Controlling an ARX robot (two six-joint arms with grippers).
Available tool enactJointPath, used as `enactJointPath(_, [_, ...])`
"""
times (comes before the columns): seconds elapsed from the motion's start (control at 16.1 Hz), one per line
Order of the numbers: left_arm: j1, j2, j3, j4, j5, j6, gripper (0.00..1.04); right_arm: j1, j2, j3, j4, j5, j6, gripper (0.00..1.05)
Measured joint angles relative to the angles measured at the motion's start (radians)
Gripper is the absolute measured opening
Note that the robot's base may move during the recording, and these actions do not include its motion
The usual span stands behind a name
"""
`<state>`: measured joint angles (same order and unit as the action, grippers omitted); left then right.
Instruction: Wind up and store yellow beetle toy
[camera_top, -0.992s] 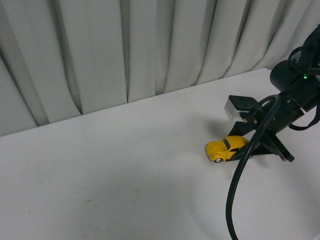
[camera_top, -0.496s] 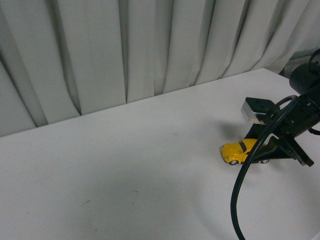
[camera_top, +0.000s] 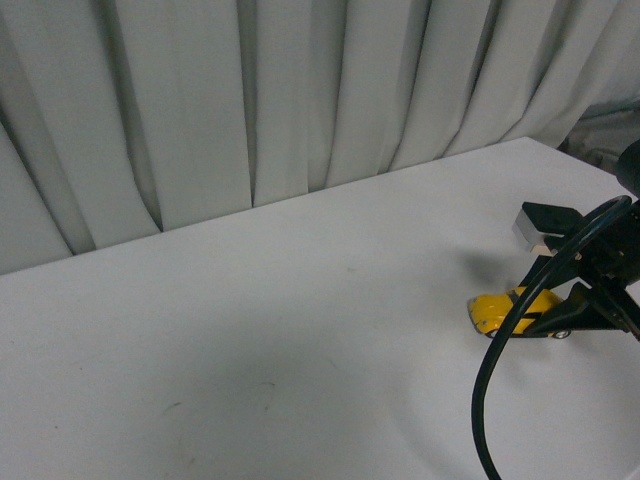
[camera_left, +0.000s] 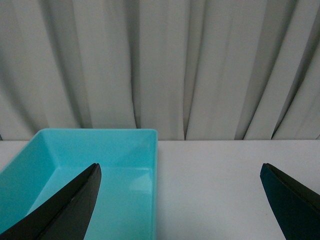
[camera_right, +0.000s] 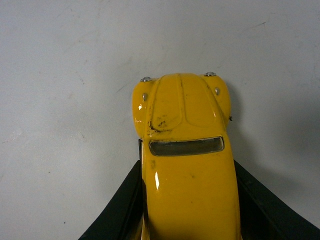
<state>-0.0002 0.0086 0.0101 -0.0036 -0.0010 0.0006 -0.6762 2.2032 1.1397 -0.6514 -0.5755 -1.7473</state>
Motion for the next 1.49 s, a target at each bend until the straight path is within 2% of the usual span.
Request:
enactJointPath(0.19, [0.000, 0.000, 0.000, 0.000, 0.000, 0.000, 0.98, 0.002, 0.002, 0.009, -0.011, 0.003, 0.000, 0.43])
enactJointPath(0.25, [0.000, 0.000, 0.000, 0.000, 0.000, 0.000, 0.98, 0.003, 0.004, 0.013, -0.016, 0.009, 0.001, 0.49])
enactJointPath(0.31, [0.000, 0.000, 0.000, 0.000, 0.000, 0.000, 0.98, 0.008, 0.010, 0.018, -0.027, 0.029, -0.009, 0.61])
enactJointPath(0.43, [0.000, 0.000, 0.000, 0.000, 0.000, 0.000, 0.98, 0.015, 0.010, 0.012, -0.051, 0.037, -0.043, 0.99])
enactJointPath(1.49, [0.000, 0.000, 0.000, 0.000, 0.000, 0.000, 0.98, 0.029, 0.006, 0.009, -0.017, 0.044, -0.053, 0.98])
